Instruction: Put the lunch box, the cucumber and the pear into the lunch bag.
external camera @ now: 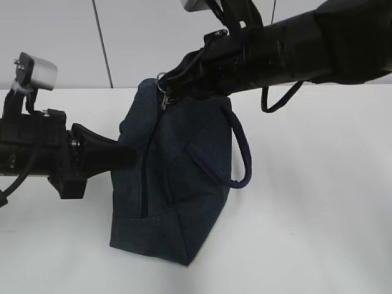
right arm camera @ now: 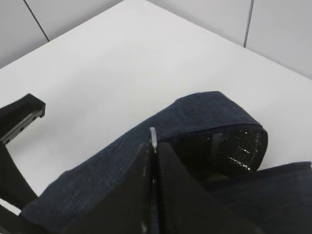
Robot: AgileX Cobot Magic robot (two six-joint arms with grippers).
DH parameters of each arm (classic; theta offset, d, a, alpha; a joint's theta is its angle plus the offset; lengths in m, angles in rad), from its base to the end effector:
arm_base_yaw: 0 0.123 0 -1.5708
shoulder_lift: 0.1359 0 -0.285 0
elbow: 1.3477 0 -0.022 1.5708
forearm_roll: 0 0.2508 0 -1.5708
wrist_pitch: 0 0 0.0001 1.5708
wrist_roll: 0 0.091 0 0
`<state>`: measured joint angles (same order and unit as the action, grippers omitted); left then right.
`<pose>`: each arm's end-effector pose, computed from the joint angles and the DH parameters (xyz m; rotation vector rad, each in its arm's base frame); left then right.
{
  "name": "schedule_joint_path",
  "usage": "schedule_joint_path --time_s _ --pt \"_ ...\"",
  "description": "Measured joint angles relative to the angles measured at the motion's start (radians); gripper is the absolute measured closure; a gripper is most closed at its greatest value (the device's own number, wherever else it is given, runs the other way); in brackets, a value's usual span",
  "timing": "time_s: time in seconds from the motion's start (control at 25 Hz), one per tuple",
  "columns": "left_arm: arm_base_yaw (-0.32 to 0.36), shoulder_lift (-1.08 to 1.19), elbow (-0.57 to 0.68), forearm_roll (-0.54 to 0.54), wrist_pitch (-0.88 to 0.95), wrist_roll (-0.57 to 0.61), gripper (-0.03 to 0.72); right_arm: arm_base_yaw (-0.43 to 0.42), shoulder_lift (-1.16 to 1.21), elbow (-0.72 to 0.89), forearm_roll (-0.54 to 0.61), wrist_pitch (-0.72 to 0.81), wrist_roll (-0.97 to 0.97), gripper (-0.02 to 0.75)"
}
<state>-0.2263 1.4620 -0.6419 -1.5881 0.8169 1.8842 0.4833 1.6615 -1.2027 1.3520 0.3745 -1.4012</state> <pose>0.2344 -0.1221 0.2157 0.9442 1.9438 -0.8870 0.3231 0.2063 0.2927 -0.7779 1.8999 0.6321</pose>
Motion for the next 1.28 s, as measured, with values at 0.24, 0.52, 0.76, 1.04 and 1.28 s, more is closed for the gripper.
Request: schedule_joint_path --time_s 0.24,0.52,0.76,1.04,1.28 --pt "0.0 0.0 0.0 0.012 0.002 -0.002 0.685 0.0 0.0 -0.015 -0.002 -0.022 -0.009 0.738" --pt "0.0 0.0 0.0 0.022 0.004 -0.006 0.685 0.0 0.009 -0.018 0.0 -0.106 -0.045 0.738" --pt "0.0 0.0 0.0 0.043 0.007 -0.009 0.685 -0.017 0.076 -0.07 0.006 -0.142 -0.065 0.738" --pt "0.0 0.0 0.0 0.073 0.009 -0.021 0.685 -0.044 0.19 -0.186 0.039 -0.17 -0.069 0.738" --pt "0.0 -0.004 -0.001 0.077 0.005 -0.045 0.685 -0.162 0.321 -0.27 0.155 -0.058 -0.052 0.738"
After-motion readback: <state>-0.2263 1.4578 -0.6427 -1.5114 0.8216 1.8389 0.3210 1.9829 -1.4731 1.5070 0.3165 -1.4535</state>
